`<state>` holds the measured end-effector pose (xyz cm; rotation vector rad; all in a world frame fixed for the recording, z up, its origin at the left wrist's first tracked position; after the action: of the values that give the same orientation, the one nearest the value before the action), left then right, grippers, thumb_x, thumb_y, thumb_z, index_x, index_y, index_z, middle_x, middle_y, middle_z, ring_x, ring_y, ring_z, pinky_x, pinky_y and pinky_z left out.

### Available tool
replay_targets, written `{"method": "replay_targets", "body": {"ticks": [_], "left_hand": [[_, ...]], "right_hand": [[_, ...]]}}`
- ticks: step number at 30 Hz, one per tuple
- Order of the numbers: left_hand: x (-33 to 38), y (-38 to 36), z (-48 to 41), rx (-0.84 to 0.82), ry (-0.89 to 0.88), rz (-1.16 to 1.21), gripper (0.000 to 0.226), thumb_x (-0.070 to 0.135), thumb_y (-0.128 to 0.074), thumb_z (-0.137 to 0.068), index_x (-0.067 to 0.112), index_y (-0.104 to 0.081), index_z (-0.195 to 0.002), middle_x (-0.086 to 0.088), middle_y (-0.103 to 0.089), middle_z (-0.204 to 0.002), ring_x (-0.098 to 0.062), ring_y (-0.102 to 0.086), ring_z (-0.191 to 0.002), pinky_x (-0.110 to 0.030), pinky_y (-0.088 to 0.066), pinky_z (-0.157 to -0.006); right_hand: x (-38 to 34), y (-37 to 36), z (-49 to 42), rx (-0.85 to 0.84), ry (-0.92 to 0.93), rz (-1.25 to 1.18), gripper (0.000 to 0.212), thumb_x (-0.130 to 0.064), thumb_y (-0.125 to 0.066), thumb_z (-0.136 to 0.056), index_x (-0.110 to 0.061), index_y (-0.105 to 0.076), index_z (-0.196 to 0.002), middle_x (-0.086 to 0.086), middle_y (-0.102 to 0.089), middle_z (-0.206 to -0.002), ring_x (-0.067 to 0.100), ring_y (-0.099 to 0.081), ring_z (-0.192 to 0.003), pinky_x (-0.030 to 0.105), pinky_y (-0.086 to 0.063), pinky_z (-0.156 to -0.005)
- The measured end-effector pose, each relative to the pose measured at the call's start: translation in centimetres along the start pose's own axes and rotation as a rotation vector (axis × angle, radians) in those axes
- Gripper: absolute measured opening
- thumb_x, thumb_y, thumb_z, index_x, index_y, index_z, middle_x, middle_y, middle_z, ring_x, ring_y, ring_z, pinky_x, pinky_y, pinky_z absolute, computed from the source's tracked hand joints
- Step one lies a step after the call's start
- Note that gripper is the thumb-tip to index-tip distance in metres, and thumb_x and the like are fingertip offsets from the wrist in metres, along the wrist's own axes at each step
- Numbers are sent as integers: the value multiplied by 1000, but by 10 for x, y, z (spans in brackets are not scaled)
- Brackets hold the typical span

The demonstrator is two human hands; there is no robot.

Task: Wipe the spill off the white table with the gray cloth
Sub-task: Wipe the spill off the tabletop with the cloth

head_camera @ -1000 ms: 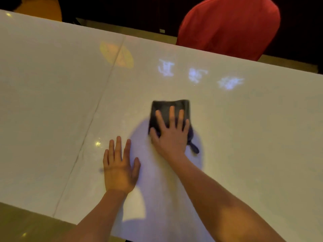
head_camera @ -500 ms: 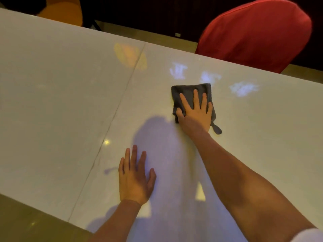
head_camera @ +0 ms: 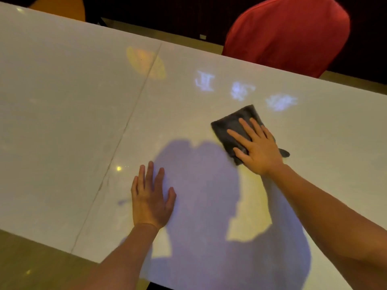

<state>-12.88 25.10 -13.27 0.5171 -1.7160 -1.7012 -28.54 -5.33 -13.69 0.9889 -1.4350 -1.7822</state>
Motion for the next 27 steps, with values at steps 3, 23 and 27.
{"method": "replay_targets", "body": {"ticks": [3, 23, 27], "left_hand": [[1, -2, 3, 61, -34, 39, 59, 43, -45, -91, 9, -54, -138, -18, -37, -157, -41, -30, -147, -54, -28, -114], [-4, -15, 8, -15, 21, 1, 67, 52, -26, -94, 15, -33, -149, -18, -24, -163, -40, -17, -150, -52, -14, -119], [23, -8, 14, -16, 128, 9, 73, 50, -25, -92, 6, -31, -151, -24, -22, -162, -45, -15, -149, -58, -14, -119]], "right_hand": [[16, -3, 35, 71, -476, -84, 62, -61, -27, -97, -47, -20, -157, 3, -9, -171, 31, -2, -156, 54, -9, -124], [26, -31, 272, 57, -807, -152, 64, -57, -24, -95, -44, -20, -158, 7, -10, -170, 35, -3, -156, 56, -10, -123], [-81, -43, 267, 39, -621, -224, 63, -53, -35, -94, -41, -31, -156, 10, -18, -168, 41, -11, -154, 58, -15, -121]]}}
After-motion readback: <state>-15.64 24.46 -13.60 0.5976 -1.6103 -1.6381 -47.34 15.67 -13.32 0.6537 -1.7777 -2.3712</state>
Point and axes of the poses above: each hand's wrist, its own z-axis away from the middle knuckle, its own y-axis out of the back of the hand, x = y × z, the point moved 6 cm from there along -z, towards the middle knuckle
